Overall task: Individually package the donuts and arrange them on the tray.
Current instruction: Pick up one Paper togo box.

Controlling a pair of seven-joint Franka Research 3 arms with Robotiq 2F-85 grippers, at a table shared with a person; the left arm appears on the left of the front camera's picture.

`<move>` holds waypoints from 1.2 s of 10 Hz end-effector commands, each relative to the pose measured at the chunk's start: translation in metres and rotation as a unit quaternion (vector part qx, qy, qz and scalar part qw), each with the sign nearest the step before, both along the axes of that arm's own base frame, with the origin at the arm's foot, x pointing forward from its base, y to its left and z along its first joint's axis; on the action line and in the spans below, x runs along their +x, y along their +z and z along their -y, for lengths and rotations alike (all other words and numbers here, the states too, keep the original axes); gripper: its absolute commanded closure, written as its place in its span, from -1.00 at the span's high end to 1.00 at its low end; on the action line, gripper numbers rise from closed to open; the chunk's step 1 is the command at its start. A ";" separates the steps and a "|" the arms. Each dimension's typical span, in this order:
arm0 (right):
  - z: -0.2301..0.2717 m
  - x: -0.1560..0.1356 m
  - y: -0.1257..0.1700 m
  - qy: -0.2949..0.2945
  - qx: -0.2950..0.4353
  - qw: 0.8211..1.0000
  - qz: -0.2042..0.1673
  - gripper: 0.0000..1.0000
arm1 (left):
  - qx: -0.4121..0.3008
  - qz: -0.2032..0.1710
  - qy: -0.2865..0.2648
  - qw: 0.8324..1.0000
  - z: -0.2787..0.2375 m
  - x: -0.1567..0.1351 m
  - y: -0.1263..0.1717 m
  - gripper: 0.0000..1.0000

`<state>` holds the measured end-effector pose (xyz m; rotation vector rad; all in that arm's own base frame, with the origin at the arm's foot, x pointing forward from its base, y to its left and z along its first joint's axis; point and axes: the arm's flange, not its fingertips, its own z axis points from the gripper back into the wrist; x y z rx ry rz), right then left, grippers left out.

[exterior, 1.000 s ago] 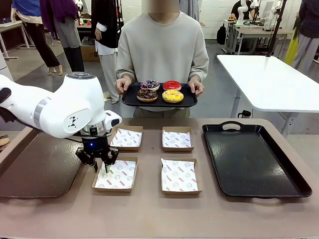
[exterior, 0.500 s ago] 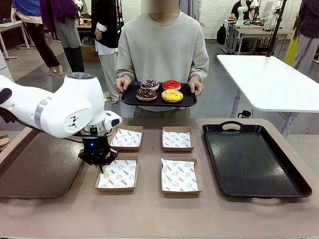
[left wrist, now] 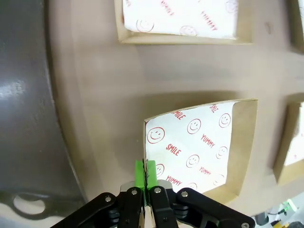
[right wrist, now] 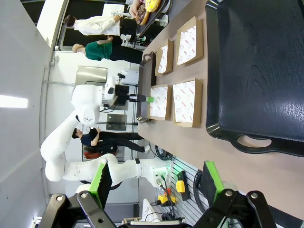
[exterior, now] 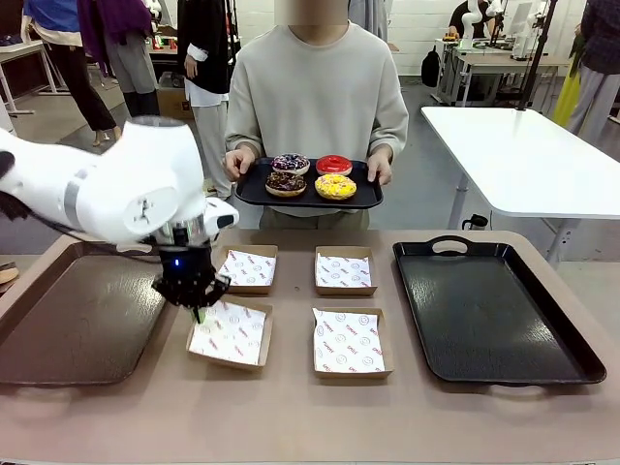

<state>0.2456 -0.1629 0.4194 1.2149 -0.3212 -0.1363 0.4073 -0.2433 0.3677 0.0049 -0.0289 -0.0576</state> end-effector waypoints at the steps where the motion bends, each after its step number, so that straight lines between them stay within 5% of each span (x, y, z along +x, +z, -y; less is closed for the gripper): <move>1: 0.001 0.001 0.001 -0.002 0.006 1.000 0.007 1.00 | -0.010 0.015 -0.011 1.000 -0.002 0.009 0.062 -1.00; 3: 0.001 0.001 0.001 -0.002 0.006 1.000 0.007 1.00 | -0.011 0.041 0.002 0.999 -0.002 0.034 0.113 -1.00; 5: 0.001 0.001 0.001 -0.002 0.006 1.000 0.007 1.00 | -0.007 0.055 0.000 0.998 0.004 0.061 0.134 -1.00; 9: 0.001 0.001 0.001 -0.002 0.006 1.000 0.007 1.00 | -0.017 0.022 0.006 1.000 0.003 0.116 0.125 -1.00; 10: 0.001 0.001 0.001 -0.002 0.006 1.000 0.007 1.00 | -0.024 0.043 0.008 0.999 0.004 0.090 0.128 -1.00; 12: 0.001 0.001 0.001 -0.002 0.006 1.000 0.007 1.00 | -0.024 0.043 0.008 0.999 0.004 0.090 0.128 -1.00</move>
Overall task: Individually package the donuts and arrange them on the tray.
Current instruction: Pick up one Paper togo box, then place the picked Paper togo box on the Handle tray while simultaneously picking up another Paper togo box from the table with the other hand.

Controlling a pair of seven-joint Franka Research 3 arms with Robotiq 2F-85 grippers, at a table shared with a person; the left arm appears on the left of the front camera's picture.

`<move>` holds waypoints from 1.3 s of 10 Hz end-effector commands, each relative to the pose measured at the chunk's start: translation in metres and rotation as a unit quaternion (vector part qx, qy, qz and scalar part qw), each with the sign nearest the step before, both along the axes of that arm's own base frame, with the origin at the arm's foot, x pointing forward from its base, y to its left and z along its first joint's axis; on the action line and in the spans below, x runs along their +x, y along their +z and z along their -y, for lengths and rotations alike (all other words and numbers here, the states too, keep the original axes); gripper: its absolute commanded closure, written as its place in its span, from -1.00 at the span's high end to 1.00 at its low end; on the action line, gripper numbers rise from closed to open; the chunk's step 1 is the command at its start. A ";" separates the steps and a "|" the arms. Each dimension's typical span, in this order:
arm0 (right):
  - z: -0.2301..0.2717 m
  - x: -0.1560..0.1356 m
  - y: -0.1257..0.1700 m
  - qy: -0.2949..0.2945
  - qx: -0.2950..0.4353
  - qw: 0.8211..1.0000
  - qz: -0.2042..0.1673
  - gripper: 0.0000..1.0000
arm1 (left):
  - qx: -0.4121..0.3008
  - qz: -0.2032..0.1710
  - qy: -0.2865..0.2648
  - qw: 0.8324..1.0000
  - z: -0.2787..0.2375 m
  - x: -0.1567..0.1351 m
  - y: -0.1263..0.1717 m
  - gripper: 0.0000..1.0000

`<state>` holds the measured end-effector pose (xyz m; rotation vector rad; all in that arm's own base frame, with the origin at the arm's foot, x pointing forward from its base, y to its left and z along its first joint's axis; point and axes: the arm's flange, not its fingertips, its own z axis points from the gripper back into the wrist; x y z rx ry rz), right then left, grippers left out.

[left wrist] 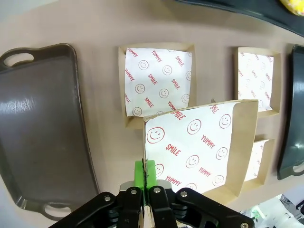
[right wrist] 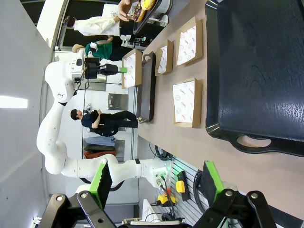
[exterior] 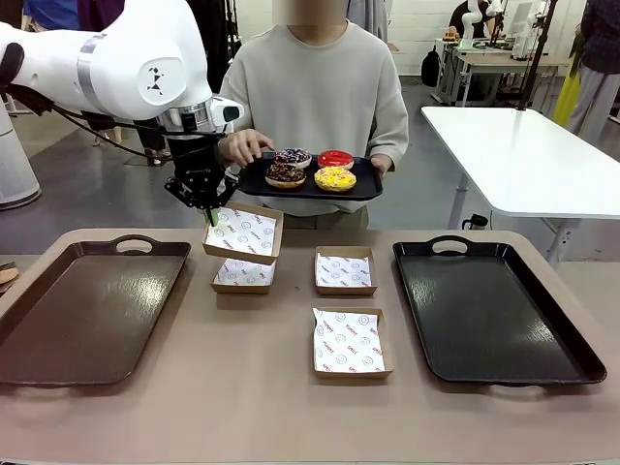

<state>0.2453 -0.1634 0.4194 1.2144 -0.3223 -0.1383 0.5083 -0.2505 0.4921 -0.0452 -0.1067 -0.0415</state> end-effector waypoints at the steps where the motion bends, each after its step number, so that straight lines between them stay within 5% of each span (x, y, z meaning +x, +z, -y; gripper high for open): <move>1: 0.000 0.001 0.001 -0.001 0.006 1.000 0.007 1.00 | 0.003 0.005 0.001 1.000 -0.003 -0.011 0.003 -1.00; 13: 0.000 0.001 0.001 -0.001 0.006 1.000 0.007 1.00 | 0.003 0.005 0.001 1.000 -0.003 -0.011 0.003 -1.00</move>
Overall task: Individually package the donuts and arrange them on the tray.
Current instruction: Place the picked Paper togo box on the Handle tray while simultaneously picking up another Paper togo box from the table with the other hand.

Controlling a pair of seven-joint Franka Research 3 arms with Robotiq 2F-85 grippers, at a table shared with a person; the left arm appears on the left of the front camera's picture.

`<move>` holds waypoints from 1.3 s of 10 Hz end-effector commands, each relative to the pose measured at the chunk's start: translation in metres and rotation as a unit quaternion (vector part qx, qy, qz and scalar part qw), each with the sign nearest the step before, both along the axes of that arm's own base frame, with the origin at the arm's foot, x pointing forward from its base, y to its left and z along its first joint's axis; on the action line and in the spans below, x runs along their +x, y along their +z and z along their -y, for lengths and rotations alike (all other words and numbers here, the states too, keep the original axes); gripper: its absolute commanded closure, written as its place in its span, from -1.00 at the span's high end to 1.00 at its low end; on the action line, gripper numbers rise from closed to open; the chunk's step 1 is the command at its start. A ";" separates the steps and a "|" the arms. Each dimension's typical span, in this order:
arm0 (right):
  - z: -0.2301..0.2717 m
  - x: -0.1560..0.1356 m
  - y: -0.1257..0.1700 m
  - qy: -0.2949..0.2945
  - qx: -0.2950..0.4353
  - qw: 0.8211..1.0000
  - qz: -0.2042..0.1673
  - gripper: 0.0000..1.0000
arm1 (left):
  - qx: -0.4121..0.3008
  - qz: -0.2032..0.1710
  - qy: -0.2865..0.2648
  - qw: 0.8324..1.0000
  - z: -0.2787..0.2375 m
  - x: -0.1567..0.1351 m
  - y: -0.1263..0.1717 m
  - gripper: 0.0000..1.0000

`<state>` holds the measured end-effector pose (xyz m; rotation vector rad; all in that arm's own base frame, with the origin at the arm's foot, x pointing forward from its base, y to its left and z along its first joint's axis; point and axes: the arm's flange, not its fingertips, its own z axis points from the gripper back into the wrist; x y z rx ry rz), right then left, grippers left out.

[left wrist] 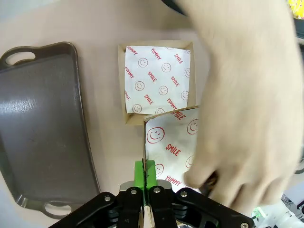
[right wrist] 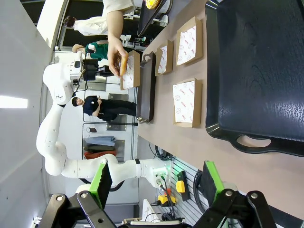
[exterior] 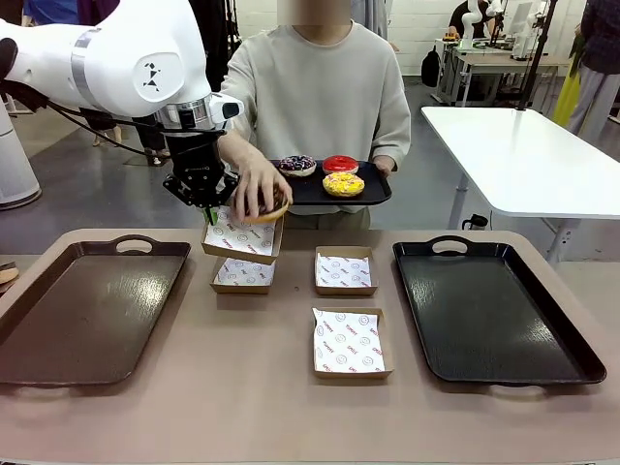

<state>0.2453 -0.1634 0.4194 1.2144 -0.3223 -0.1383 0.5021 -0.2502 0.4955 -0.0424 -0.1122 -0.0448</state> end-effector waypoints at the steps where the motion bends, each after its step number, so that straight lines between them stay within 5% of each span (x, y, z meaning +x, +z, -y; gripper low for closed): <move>1: 0.000 0.001 0.001 -0.001 0.006 1.000 0.007 1.00 | 0.001 0.002 0.003 1.000 -0.003 -0.004 0.000 -1.00; 9: 0.000 0.001 0.001 -0.001 0.006 1.000 0.007 1.00 | 0.001 0.002 0.003 1.000 -0.003 -0.004 0.000 -1.00; 11: -0.001 0.009 0.007 0.025 -0.014 0.999 -0.020 1.00 | 0.000 -0.001 0.000 1.000 0.000 0.000 -0.001 -0.98; 13: -0.028 0.028 0.042 0.062 -0.092 0.992 -0.059 1.00 | -0.014 -0.001 -0.016 1.000 -0.024 -0.007 0.018 -0.98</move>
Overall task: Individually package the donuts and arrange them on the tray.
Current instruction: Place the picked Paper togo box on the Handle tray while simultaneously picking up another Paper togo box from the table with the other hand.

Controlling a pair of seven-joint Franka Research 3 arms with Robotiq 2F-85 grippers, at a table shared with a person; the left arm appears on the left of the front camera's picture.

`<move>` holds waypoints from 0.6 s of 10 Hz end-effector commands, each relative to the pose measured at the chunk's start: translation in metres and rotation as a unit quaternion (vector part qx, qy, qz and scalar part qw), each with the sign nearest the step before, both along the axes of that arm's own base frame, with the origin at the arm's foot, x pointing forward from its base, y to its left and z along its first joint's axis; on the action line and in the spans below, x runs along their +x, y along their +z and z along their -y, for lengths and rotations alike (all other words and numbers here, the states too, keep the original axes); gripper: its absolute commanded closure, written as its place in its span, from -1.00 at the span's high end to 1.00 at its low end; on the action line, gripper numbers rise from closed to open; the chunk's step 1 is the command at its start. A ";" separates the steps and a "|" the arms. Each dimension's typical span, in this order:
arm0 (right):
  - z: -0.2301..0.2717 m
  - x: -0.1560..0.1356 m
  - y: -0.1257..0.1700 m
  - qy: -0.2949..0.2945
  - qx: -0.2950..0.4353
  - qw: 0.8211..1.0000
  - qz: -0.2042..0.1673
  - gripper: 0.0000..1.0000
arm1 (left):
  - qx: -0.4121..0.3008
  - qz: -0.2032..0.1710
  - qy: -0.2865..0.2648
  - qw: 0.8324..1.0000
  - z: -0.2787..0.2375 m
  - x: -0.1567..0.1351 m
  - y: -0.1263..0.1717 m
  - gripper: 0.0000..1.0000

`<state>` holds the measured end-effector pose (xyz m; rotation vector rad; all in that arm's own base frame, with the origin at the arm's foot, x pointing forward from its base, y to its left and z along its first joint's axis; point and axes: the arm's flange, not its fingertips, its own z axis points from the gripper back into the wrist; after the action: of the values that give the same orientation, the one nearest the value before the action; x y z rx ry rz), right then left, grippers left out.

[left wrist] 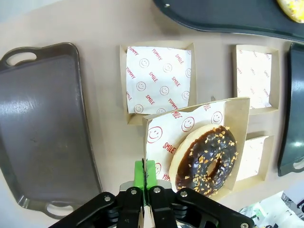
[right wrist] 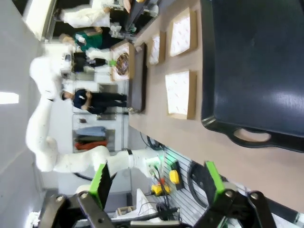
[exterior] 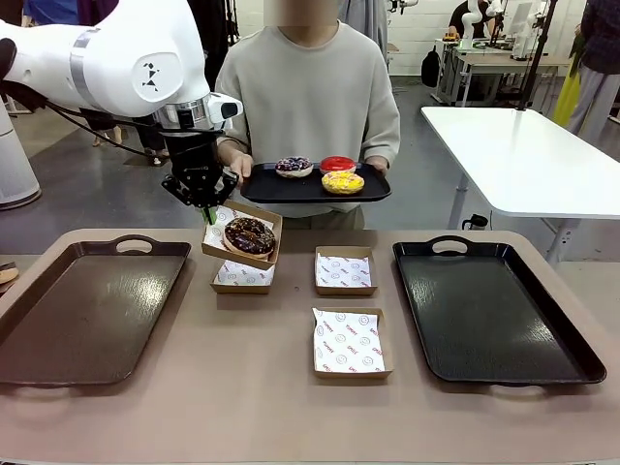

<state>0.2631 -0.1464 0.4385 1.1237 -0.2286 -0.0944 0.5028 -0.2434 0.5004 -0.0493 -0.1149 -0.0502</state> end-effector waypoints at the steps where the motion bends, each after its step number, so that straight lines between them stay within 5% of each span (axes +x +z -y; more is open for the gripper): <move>1: -0.033 0.022 0.045 0.039 -0.085 0.995 -0.037 1.00 | -0.022 -0.004 -0.019 1.000 -0.033 -0.016 0.024 -0.98; 4: -0.120 0.062 0.098 0.077 -0.209 0.970 -0.101 1.00 | -0.050 -0.003 -0.016 0.999 -0.096 -0.049 0.039 -0.98; 6: -0.185 0.083 0.103 0.087 -0.284 0.946 -0.127 1.00 | -0.034 0.001 0.012 0.999 -0.137 -0.064 0.039 -0.98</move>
<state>0.3307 0.0281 0.5490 0.6413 0.0268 -0.0066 0.4497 -0.1204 0.5446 -0.1220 -0.1188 -0.0324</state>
